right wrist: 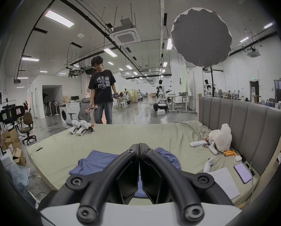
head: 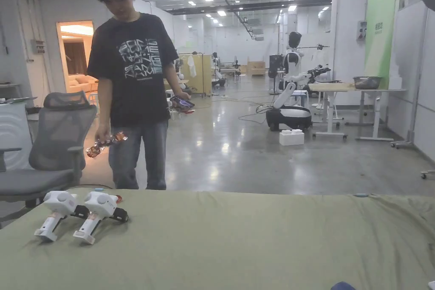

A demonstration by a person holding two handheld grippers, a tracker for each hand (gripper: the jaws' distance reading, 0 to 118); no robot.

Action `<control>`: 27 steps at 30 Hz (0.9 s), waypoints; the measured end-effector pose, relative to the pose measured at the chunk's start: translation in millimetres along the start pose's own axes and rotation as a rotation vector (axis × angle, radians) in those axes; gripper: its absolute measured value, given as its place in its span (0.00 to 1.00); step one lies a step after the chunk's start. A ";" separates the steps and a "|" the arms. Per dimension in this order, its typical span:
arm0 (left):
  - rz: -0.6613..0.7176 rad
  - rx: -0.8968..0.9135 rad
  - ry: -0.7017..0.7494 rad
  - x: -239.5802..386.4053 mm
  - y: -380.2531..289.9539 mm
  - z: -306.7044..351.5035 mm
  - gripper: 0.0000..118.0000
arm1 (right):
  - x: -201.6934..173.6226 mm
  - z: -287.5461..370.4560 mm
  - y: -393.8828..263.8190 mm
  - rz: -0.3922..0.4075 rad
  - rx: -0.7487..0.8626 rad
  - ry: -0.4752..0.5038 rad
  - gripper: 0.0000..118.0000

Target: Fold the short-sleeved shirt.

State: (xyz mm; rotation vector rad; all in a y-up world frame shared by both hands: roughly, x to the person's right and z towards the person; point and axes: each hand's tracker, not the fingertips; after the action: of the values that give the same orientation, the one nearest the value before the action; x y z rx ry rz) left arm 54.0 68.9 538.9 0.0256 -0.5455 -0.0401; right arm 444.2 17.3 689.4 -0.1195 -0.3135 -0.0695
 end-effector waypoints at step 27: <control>0.276 -0.804 0.125 -79.5 -285.6 -248.4 0.55 | 45.3 -29.1 -62.4 -0.132 -0.274 -0.092 0.00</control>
State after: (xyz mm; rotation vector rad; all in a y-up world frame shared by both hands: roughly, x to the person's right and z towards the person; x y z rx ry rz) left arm 106.1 -209.5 275.4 -0.8247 -0.3732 0.0134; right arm 490.6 -50.5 682.6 -0.3748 -0.4031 -0.2387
